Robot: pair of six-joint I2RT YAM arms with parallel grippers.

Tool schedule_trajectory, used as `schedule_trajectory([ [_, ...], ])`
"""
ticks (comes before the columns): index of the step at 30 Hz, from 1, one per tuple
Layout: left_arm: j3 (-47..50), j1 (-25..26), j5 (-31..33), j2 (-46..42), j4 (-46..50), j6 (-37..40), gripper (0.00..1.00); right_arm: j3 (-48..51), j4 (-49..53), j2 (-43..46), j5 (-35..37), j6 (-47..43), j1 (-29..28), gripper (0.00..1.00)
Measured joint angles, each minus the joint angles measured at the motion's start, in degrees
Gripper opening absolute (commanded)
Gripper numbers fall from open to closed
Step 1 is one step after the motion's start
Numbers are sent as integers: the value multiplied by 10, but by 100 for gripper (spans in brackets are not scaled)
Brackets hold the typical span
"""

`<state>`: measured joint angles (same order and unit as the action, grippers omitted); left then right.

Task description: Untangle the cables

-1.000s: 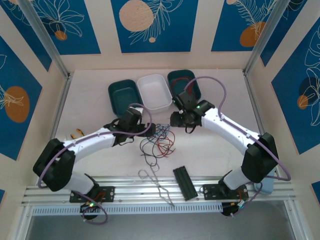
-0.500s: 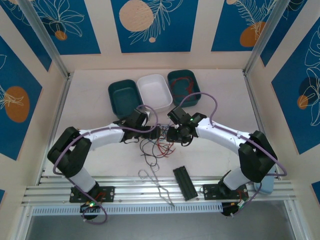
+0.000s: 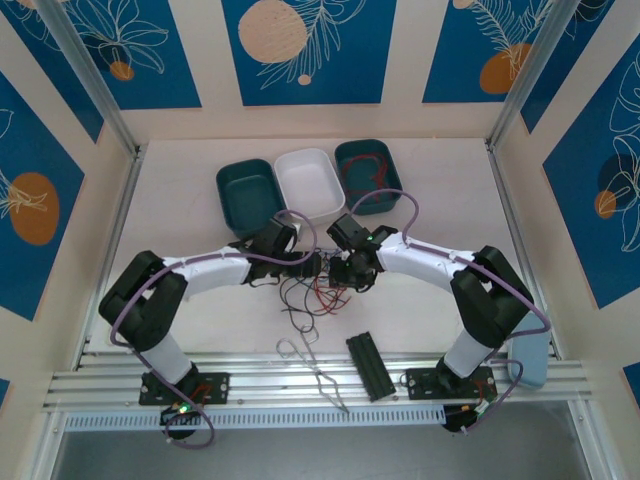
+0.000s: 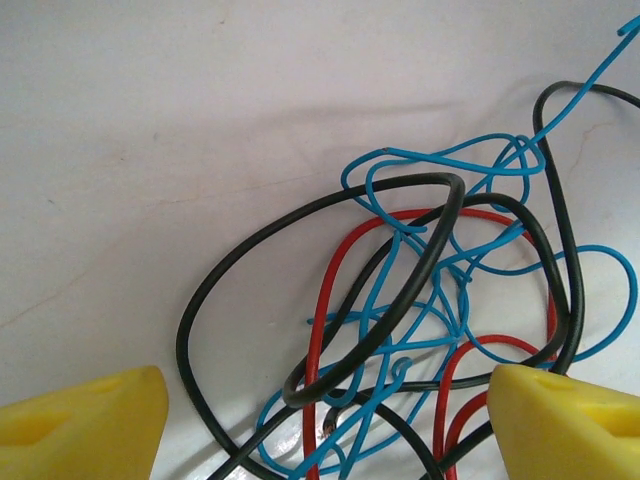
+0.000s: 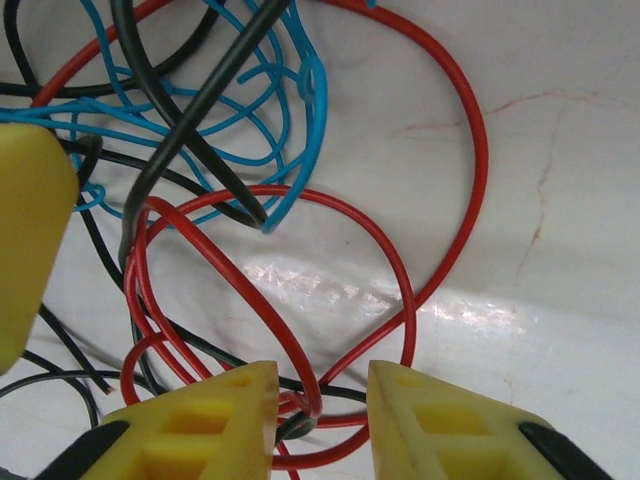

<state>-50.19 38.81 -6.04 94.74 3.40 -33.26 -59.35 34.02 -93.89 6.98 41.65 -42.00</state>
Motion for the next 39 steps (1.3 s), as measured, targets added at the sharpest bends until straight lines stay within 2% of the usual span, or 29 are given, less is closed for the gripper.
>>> schedule_trajectory([
  [4, 0, 0, -2, 8, -6, -7, 75, -2, -4, 0, 0, 0, 0, 17],
  [12, 2, 0, -4, 20, -17, -13, 70, -7, -9, -4, 3, 0, 0, 17],
  [16, 3, 0, -4, 22, -21, -15, 66, -8, -17, -22, 3, 2, -1, 11],
  [19, 3, 0, -4, 22, -22, -18, 56, -9, -17, -30, 3, 5, -4, 0],
  [22, 4, 0, -4, 22, -25, -22, 48, -15, -15, -30, 5, 4, -5, 0],
  [24, 4, 0, -3, 22, -25, -24, 47, -20, -12, -28, 11, 4, -7, 0],
  [26, 4, 0, -3, 22, -25, -24, 40, -24, -3, -21, 26, 3, -10, 0],
  [39, 11, 0, 17, 22, -23, -24, 36, -64, 45, 146, 183, -41, -62, 0],
])
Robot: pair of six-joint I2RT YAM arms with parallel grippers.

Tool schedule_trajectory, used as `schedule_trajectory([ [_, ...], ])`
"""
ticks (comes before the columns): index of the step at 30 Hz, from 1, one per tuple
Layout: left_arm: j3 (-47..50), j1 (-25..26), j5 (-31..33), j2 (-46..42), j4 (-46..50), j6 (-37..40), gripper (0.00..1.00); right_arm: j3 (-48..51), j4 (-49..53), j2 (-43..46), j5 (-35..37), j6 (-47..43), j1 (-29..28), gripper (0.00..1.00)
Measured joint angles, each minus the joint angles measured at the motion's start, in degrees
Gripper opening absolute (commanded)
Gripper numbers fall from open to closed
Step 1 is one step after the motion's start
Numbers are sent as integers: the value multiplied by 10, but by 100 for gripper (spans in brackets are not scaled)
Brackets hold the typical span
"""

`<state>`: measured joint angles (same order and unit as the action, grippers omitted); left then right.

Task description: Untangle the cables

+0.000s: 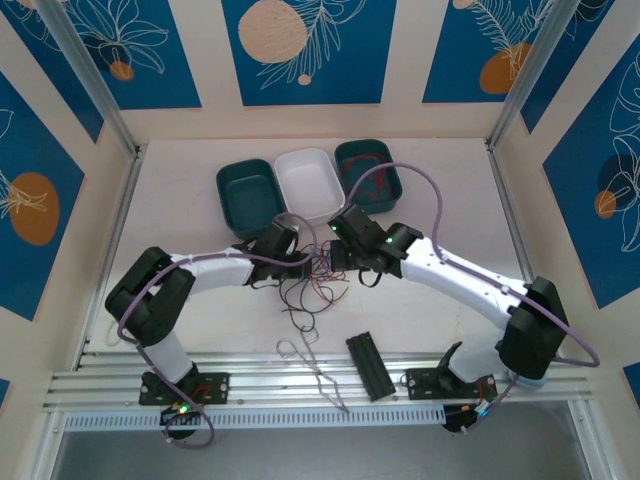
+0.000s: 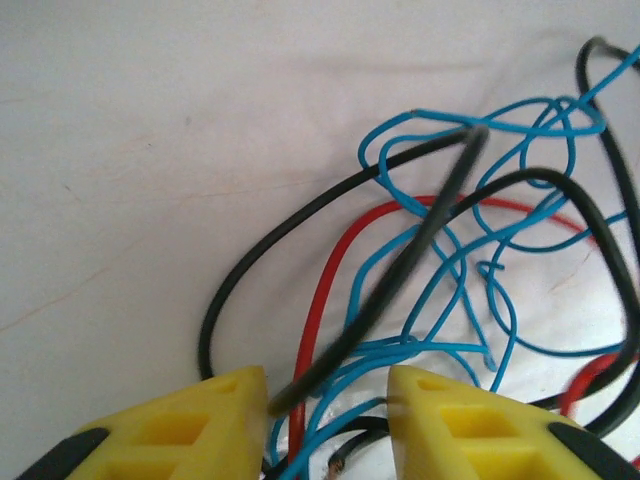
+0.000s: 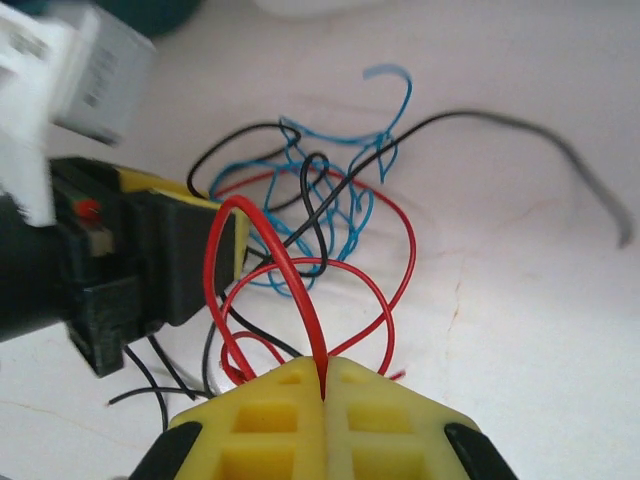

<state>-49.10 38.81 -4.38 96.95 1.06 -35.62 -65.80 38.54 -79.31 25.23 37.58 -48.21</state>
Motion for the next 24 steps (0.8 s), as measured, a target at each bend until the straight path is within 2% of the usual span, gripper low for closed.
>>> schedule_trajectory([
  [10, 6, 0, 2, 0, -2, -1, 35, -27, -29, 88, 90, -57, -7, 0],
  [24, 7, 0, 2, 0, -2, -1, 35, -125, -35, 104, 130, -151, -10, 0],
])
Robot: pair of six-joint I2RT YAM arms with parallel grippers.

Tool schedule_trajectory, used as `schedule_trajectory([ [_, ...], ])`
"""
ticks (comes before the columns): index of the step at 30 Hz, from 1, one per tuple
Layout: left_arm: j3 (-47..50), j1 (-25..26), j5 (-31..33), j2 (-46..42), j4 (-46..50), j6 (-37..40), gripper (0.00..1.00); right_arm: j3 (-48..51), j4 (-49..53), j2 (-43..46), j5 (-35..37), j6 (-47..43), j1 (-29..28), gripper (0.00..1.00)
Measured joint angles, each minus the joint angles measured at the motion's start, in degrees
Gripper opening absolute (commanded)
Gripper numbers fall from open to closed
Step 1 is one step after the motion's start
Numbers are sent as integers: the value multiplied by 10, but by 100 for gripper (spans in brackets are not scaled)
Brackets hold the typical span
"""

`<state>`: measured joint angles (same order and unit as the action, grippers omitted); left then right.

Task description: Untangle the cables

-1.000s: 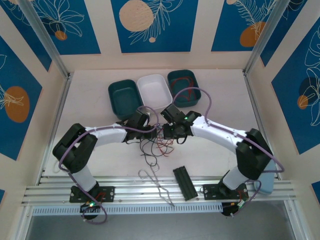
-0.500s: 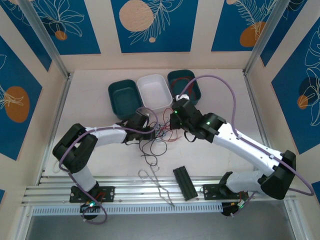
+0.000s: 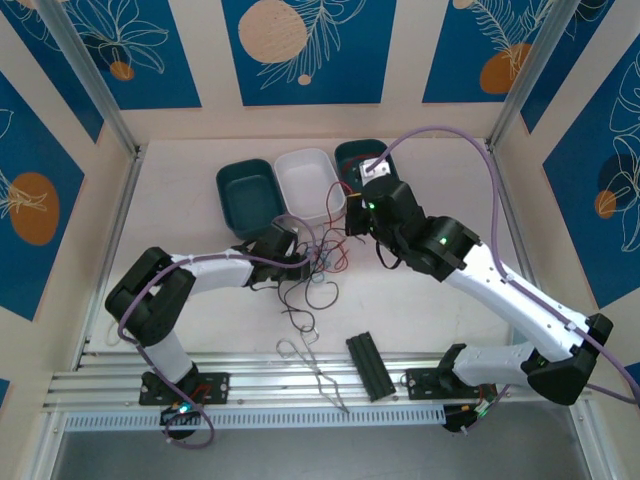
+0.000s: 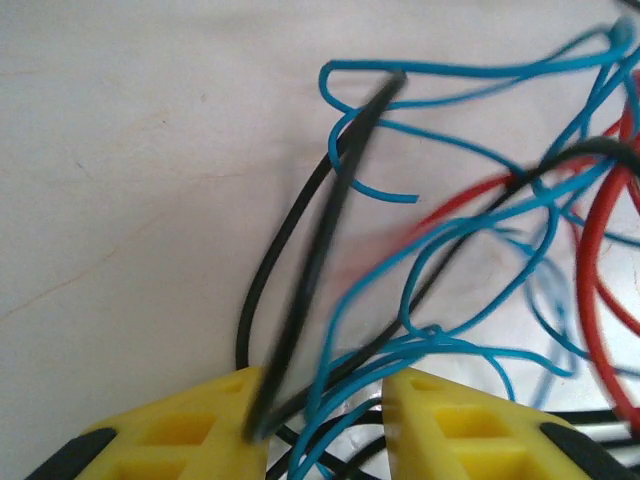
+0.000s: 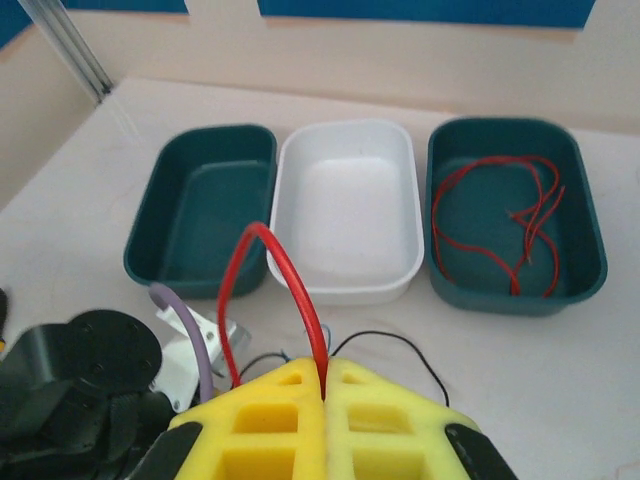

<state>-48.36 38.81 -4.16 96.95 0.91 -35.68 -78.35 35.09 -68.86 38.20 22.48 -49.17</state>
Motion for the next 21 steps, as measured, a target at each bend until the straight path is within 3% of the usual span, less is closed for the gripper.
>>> schedule_trajectory([
  [15, 0, 0, 0, 0, 0, 0, 36, -130, -12, 19, 9, -91, 2, 0],
  [21, 1, 0, 0, -3, 0, -1, 46, -158, -16, 17, 10, -118, 32, 0],
])
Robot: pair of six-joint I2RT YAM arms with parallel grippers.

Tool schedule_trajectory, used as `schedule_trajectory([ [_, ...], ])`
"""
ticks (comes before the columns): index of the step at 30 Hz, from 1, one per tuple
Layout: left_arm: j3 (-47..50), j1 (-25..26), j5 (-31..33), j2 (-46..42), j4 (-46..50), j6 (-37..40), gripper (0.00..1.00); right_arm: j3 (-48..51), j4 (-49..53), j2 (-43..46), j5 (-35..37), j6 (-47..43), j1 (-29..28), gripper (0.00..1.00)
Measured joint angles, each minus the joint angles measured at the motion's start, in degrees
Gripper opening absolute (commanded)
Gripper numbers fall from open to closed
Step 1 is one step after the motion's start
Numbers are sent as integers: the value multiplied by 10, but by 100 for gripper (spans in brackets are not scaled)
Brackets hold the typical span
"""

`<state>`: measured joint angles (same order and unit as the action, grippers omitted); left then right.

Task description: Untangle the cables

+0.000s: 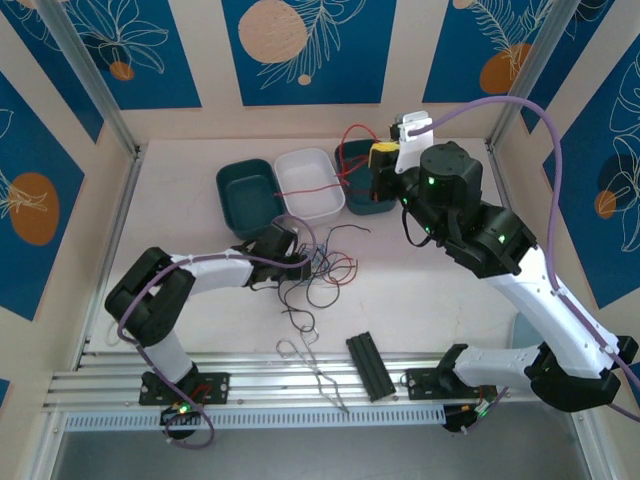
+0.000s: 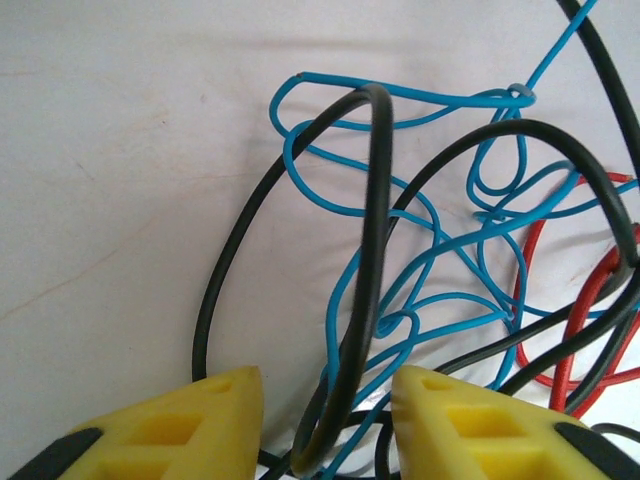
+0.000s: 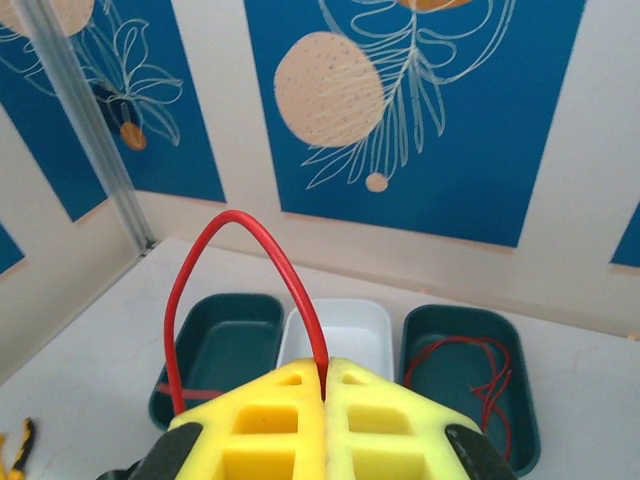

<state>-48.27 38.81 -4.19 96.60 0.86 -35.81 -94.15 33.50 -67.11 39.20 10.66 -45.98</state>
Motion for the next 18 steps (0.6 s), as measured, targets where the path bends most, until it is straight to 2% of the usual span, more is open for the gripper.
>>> schedule_trajectory([
  [7, 5, 0, 4, -47, 7, 3, 73, -17, -14, -38, -24, -10, 70, 0],
  [12, 5, 0, 10, -98, 22, 9, 98, -32, -22, -73, -47, -11, 123, 0],
  [18, 5, 0, 25, -151, 55, 21, 100, -45, -47, -119, -53, -23, 175, 0],
])
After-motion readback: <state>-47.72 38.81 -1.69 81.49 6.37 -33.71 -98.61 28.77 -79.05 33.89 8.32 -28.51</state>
